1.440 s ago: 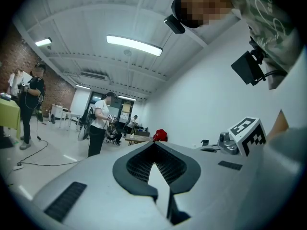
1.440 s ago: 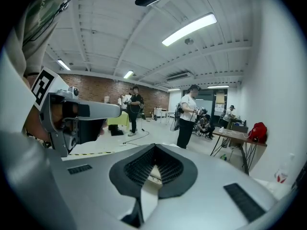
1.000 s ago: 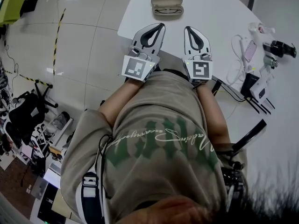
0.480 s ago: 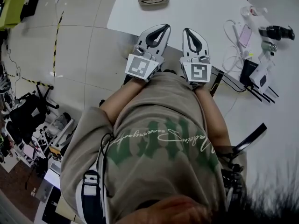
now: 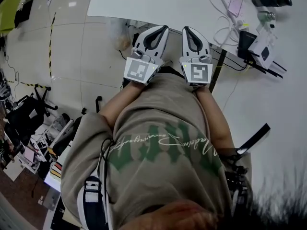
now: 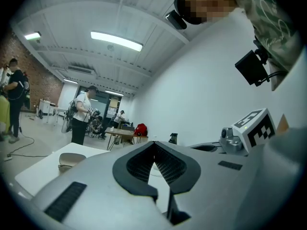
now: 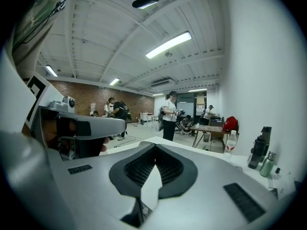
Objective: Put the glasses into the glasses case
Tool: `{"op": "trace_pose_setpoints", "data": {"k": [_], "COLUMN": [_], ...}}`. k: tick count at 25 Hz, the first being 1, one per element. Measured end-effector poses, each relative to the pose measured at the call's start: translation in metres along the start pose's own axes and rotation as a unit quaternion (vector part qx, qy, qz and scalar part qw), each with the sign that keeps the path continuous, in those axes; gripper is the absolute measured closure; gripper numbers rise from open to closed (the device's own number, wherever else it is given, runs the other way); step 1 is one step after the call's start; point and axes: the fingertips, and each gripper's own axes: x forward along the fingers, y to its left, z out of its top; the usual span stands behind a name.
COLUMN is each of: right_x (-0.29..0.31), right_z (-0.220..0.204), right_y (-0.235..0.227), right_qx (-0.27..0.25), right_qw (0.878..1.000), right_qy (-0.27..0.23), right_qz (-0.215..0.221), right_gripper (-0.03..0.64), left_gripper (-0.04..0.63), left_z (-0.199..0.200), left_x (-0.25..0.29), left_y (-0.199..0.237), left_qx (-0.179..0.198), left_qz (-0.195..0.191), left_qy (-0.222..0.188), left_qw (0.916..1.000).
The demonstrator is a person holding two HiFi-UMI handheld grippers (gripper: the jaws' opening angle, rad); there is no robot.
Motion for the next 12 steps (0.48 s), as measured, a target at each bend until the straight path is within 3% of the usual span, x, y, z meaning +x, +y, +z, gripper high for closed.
{"op": "trace_pose_setpoints", "data": {"k": [3, 8, 12], "right_x": [-0.027, -0.044, -0.050], "right_z": [-0.013, -0.020, -0.027], "right_y": [-0.003, 0.010, 0.008], "right_qx": [0.006, 0.030, 0.022], "right_qw": [1.000, 0.999, 1.000], "right_qy": [0.008, 0.009, 0.001], "right_qz": [0.007, 0.006, -0.005], "right_gripper": [0.606, 0.606, 0.606], "left_gripper": [0.589, 0.589, 0.589], "left_z": [-0.005, -0.008, -0.016], "left_x": [-0.011, -0.035, -0.032], "left_y": [-0.025, -0.030, -0.043], "left_qx": [-0.003, 0.008, 0.010], "left_qz": [-0.005, 0.003, -0.016], "left_qy": [-0.006, 0.014, 0.021], "left_qw": [1.0000, 0.9999, 0.9996]}}
